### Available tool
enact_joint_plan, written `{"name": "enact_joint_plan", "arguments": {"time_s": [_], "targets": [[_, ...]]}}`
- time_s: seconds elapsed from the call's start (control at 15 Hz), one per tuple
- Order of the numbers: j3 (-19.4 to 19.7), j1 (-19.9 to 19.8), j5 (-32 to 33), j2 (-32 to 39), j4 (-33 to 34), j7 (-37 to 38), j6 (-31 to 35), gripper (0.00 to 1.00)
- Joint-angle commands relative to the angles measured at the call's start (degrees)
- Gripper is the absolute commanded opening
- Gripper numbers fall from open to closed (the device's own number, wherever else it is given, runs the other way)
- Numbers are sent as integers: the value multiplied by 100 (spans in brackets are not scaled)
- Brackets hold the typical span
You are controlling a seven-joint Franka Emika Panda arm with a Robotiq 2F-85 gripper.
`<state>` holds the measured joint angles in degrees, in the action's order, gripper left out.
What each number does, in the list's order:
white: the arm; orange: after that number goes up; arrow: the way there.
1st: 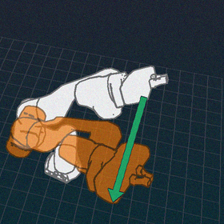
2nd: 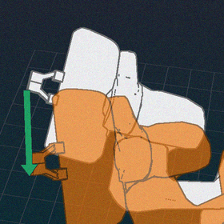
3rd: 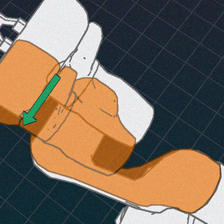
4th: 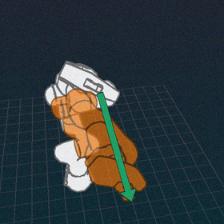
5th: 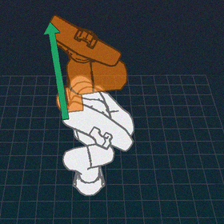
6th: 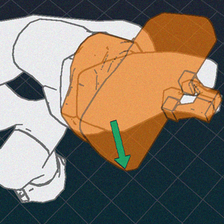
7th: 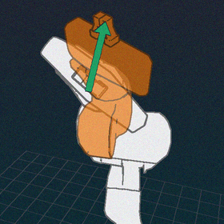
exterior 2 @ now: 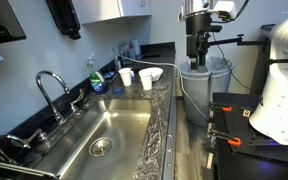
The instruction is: Stack the paper cups
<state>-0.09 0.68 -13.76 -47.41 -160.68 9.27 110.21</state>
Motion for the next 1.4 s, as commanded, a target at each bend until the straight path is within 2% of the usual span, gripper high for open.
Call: {"name": "enact_joint_plan", "arguments": {"time_s": [0.0, 0.13, 0.4, 0.8, 1.33], "targets": [[-46, -53, -32, 6, 11, -32, -21, 100], [-46, -53, -32, 14, 11, -32, -21, 100], [-102, -138, -74, 269, 28, 102, 490, 100], [-159, -396, 94, 1101, 104, 343, 1716, 100], [-180, -1071, 686, 2453, 346, 1278, 3279, 100]]}}
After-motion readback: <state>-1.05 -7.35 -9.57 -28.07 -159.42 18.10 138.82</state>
